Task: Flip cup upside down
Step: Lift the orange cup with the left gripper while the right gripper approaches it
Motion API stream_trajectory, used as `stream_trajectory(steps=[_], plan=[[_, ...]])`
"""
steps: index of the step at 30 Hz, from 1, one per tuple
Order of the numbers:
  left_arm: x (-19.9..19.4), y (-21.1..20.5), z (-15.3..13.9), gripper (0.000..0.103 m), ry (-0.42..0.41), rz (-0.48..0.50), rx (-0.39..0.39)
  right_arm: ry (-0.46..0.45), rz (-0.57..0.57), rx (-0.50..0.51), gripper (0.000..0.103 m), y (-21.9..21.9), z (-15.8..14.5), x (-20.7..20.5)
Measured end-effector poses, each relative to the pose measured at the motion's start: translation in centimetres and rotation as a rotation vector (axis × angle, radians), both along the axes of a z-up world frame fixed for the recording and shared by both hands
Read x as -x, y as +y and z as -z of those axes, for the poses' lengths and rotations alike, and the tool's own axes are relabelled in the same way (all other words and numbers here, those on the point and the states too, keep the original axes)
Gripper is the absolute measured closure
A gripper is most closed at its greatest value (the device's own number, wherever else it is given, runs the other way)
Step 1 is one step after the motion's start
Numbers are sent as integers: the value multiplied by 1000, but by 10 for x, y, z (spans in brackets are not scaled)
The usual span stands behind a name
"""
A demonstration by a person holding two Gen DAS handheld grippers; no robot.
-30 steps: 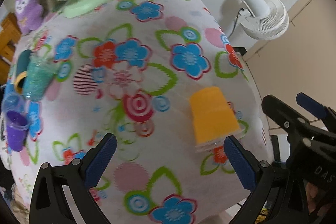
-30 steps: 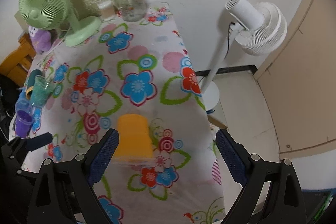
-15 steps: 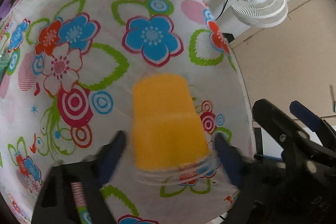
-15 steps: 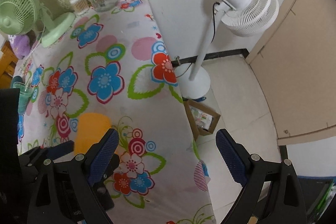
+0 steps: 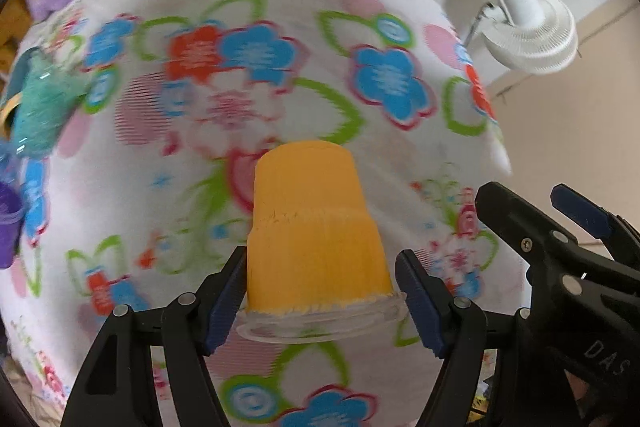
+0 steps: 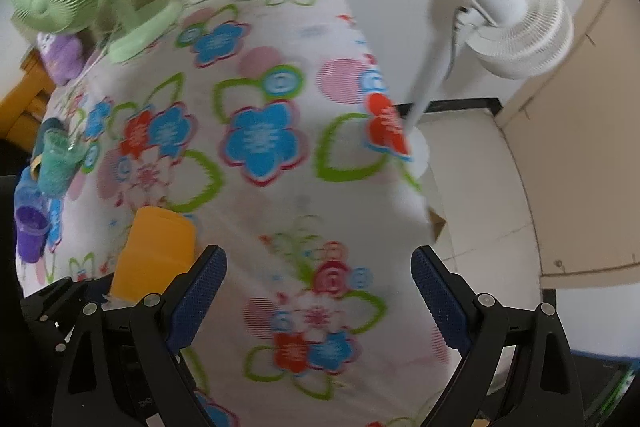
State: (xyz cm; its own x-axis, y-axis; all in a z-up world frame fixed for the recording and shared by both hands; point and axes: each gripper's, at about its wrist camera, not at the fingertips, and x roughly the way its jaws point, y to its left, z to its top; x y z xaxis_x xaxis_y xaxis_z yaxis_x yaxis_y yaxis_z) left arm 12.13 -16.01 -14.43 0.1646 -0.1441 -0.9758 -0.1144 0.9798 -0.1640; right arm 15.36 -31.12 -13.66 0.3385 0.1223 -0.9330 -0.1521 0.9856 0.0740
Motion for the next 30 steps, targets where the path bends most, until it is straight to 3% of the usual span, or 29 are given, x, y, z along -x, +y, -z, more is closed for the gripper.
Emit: stream_trajectory(steps=[10,17,21,26,30], plan=[[31,66,-1,28,5,-89,-59,28,-110,-25,8,77,0,22],[49,100,10,26,15,-111,-28,52,-159,-21,8,117,6,32],[52,107,17,10,63,-114,55,68,-172,-6,8,133,10,35],[59,115,-1,7,59,-103,90,79,-177,-9,8,145,7,38],[65,128,-32,6,20,-86,57,64,-177,-26,8,154,-8,44]])
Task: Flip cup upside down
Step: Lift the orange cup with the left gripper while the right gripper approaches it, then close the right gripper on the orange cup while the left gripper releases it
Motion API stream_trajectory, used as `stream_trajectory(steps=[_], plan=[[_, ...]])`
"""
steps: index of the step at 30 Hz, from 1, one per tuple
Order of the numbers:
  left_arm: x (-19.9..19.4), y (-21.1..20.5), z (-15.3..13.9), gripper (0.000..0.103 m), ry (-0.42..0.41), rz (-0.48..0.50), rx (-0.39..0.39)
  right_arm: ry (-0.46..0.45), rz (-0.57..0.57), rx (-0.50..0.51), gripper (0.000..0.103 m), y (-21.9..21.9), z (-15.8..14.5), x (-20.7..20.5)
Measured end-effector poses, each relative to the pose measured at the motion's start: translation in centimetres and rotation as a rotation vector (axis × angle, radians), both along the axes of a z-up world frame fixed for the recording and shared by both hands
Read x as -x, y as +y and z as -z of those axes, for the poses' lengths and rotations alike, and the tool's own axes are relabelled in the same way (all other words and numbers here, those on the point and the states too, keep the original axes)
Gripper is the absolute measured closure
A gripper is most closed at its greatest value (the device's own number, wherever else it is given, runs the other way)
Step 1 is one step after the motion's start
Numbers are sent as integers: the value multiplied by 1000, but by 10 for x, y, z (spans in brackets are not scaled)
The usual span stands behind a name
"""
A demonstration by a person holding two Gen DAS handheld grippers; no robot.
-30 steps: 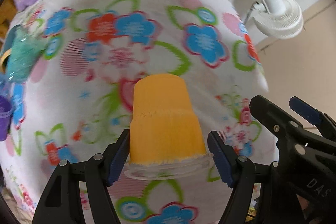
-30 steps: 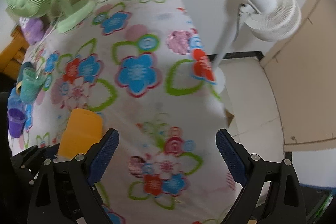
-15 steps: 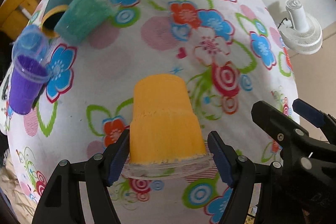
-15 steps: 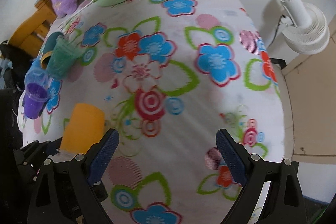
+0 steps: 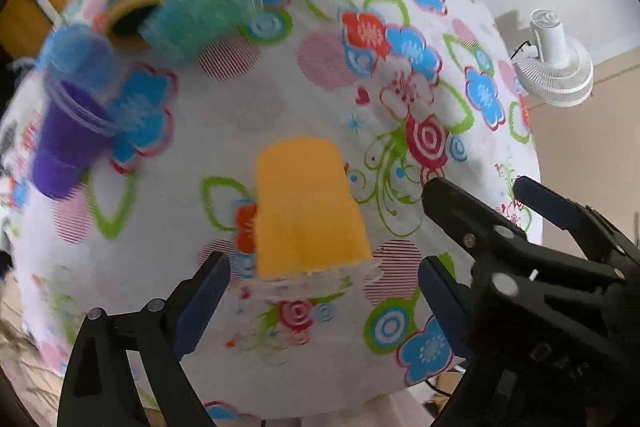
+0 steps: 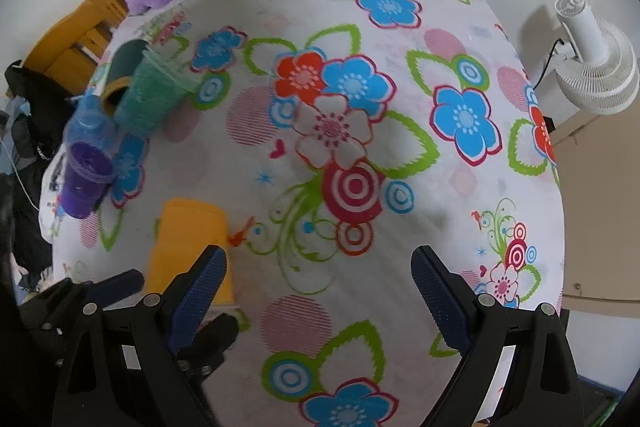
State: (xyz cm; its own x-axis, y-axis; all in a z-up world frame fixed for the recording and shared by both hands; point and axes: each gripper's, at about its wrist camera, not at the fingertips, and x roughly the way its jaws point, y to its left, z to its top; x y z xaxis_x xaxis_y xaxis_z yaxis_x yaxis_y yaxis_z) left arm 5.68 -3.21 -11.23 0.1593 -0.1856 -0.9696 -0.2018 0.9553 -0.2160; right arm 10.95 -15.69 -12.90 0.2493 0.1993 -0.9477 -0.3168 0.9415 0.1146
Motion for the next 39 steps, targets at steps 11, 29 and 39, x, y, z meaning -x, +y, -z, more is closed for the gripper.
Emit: stream_trajectory(steps=[11,29,39], plan=[[14,64,-19,5,-14,7,-108,-6,0,-44,8,48,-17,10],[13,121,36,6,124,9,-184,173,3,-33,19,126,40,-2],[12,124,48,6,144,32,-169,235,16,-35,47,135,59,-4]])
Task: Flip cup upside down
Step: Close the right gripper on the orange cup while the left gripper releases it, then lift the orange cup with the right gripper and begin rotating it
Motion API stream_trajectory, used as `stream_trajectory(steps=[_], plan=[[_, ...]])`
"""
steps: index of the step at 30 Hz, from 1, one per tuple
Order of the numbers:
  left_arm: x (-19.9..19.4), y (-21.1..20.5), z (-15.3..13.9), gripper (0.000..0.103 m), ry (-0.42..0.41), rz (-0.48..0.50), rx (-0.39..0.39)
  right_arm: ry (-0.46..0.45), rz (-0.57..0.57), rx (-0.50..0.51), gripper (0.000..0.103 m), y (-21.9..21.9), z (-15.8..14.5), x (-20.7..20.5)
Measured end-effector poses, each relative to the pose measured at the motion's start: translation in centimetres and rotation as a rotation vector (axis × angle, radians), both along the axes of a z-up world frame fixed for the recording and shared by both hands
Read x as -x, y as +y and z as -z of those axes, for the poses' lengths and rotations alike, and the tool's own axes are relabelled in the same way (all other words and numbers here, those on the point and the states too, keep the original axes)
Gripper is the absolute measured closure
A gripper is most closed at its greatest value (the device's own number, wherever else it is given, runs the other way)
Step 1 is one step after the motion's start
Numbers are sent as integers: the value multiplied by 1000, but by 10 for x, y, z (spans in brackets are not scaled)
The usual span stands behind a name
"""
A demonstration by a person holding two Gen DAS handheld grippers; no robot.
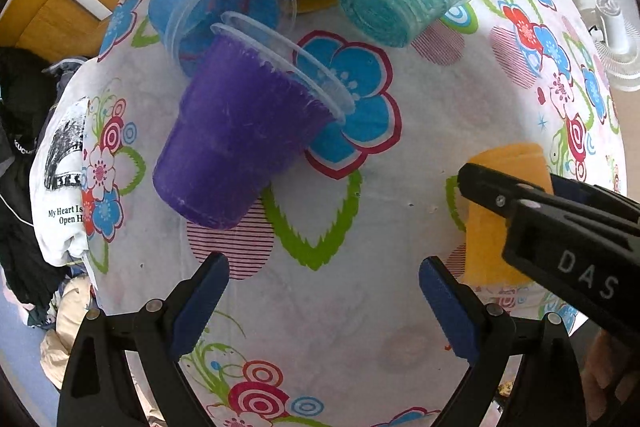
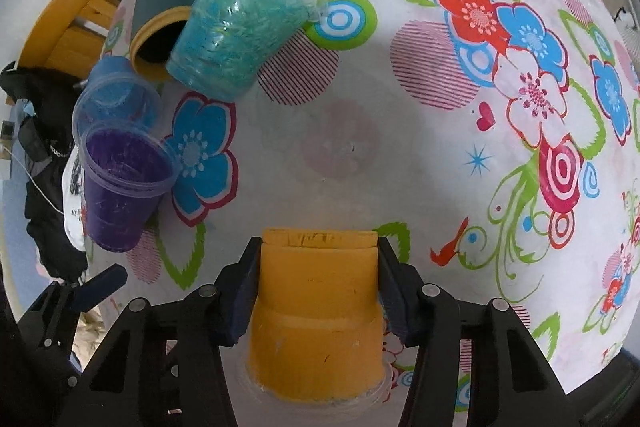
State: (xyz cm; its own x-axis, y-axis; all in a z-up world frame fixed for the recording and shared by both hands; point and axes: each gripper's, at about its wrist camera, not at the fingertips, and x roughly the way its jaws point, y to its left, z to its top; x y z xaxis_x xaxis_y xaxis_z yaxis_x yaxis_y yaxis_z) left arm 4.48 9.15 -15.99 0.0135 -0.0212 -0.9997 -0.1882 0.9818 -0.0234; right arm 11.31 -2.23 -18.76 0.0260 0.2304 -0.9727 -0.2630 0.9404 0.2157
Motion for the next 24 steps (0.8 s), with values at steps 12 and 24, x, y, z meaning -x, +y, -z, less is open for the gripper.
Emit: stream_trajectory(steps=[12,24], plan=[[6,-7,-39,6,-91,105,40,-217,33,16,47,-21,-62,31],[18,-21,-86,6,-203,69,-31,-446,-47,-36,47,-52,-123,52]])
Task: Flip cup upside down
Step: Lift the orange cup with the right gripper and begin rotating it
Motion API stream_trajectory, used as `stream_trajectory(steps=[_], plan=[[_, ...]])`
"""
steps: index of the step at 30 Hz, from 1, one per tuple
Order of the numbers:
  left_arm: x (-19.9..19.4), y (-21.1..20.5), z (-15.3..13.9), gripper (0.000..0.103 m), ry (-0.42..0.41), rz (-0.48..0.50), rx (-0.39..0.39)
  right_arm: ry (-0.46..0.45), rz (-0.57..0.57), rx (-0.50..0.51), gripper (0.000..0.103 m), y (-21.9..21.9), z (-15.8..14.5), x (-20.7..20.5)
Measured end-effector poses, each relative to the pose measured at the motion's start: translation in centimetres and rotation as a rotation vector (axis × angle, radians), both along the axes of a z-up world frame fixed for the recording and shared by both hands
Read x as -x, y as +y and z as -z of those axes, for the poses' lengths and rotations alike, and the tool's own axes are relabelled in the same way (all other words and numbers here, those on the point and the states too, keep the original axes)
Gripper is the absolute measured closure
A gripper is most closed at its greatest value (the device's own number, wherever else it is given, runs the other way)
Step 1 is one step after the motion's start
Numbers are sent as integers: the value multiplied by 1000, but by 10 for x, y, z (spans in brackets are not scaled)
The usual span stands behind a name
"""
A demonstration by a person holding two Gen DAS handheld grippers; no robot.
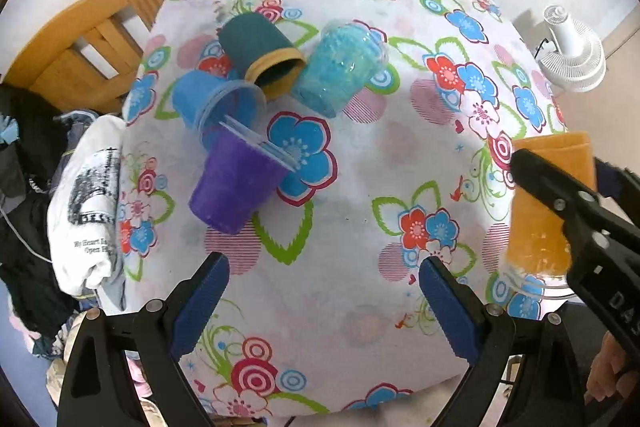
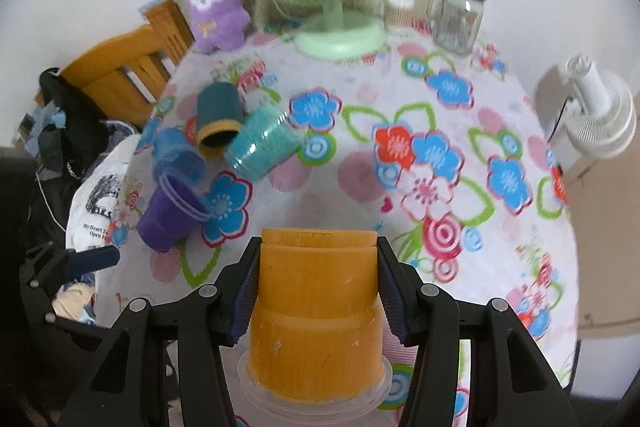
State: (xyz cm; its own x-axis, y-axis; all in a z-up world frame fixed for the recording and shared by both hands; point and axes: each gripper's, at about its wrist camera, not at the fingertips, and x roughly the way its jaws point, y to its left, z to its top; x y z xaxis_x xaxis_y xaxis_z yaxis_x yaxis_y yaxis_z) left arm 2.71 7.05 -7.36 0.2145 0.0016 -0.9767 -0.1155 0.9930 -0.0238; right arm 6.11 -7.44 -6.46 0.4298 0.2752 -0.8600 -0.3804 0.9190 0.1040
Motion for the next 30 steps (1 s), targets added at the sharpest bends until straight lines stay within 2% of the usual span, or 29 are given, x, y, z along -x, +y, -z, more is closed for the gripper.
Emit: stream_trajectory(steps=[8,10,14,25,28,30], plan=[[14,-17,-27,6,-83,-61,31,-159,-62,-31,47,-26,-34,24],[18,-21,-32,6,-110,-61,65,-181,-68,-39,47,-32,-35,27],[24,-25,-36,6,-139,-57,76,-218,-61,-74,47,-43,-35,30],[15,-34,-5,6,-151,-47,17,-358,-73,-120,47,-49,-3,31],[10,-40,9,6,-137,-48,-50,-414,-38,-121,47,-50,8,28],[9,-41,15,6,-134,-48,-63,-422,-3,-138,47,-51,18,20]])
